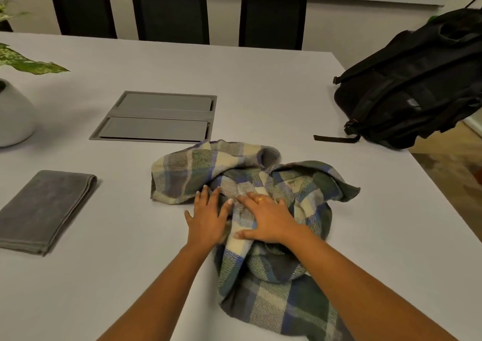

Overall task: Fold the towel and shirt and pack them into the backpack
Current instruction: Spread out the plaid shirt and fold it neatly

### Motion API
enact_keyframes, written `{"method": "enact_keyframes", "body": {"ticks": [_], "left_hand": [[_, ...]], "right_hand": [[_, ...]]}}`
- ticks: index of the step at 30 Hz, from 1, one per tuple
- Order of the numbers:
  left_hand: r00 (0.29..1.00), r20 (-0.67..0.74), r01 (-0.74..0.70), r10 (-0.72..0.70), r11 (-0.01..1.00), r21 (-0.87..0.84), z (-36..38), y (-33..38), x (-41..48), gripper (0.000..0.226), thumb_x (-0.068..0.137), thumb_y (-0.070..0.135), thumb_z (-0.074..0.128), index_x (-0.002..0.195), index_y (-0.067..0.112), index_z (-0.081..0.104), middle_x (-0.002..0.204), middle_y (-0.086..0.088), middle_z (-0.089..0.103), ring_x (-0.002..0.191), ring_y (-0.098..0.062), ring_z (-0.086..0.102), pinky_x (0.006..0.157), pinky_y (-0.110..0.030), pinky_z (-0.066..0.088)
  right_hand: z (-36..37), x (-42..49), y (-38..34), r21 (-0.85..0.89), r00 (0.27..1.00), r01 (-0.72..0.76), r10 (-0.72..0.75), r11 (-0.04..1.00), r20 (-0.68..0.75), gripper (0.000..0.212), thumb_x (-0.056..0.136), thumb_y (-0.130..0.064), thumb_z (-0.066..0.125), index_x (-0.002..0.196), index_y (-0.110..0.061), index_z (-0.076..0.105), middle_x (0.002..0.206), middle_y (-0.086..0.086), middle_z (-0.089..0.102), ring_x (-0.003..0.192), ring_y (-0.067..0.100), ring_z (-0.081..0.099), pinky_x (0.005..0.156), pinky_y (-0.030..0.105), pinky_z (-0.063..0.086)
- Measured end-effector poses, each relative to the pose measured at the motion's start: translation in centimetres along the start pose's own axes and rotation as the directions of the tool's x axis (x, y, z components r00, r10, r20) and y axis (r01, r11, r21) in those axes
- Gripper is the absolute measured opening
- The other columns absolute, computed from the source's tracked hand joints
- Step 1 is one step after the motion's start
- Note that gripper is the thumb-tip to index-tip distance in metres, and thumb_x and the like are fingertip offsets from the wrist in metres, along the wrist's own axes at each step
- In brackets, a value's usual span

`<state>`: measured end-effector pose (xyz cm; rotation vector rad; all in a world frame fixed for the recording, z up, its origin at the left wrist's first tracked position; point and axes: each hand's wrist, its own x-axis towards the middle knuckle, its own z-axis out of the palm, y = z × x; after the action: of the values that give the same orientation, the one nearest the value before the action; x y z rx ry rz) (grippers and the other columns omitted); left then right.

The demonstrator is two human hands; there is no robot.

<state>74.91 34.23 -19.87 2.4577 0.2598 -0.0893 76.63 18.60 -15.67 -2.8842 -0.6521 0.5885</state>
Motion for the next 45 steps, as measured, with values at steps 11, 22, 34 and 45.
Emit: {"method": "enact_keyframes", "body": {"ticks": [11,22,34,45], "left_hand": [[0.998,-0.036,-0.04,0.044,0.992,0.123,-2.0,-3.9,4.1,0.085,0.08,0.034,0.07,0.147,0.018,0.021,0.156,-0.008,0.011,0.143,-0.028,0.012,0.11,-0.051,0.027],[0.896,-0.293,-0.3,0.333,0.942,0.153,-4.6,-0.9,4.2,0.02,0.088,0.015,0.06,0.106,0.018,0.069,0.104,-0.003,0.069,0.106,-0.024,0.058,0.101,-0.04,0.025],[0.816,-0.495,-0.331,0.299,0.943,0.026,-4.0,1.1,4.4,0.042,0.087,0.023,0.064,0.125,0.011,0.052,0.138,-0.014,0.044,0.129,-0.029,0.039,0.107,-0.051,0.031],[1.0,-0.007,-0.001,0.0,0.989,-0.149,2.8,-0.1,2.5,0.056,0.092,0.03,0.054,0.143,0.016,0.034,0.142,-0.01,0.042,0.129,-0.029,0.039,0.106,-0.041,0.033]], "right_hand": [[-4.9,-0.3,-0.2,-0.16,0.932,0.036,0.024,0.987,0.362,0.035,0.086,-0.022,0.064,0.119,-0.013,0.055,0.108,0.009,0.059,0.083,0.023,0.051,0.07,0.032,0.043],[-5.3,5.0,-1.9,0.122,0.975,-0.016,0.042,0.992,-0.216,0.068,0.082,-0.034,0.069,0.14,-0.022,0.036,0.135,0.007,0.049,0.123,0.028,0.045,0.092,0.039,0.044],[-9.4,6.1,10.6,0.983,0.36,-0.03,0.92,0.179,-0.156,0.037,0.092,-0.01,0.049,0.129,-0.006,0.046,0.131,0.018,0.049,0.116,0.036,0.052,0.096,0.039,0.045],[1.2,-0.1,12.4,0.251,0.829,-0.54,0.559,0.803,-0.006,0.066,0.087,-0.069,0.029,0.142,-0.033,0.03,0.151,0.011,0.024,0.134,0.034,0.031,0.105,0.057,0.027]]}}
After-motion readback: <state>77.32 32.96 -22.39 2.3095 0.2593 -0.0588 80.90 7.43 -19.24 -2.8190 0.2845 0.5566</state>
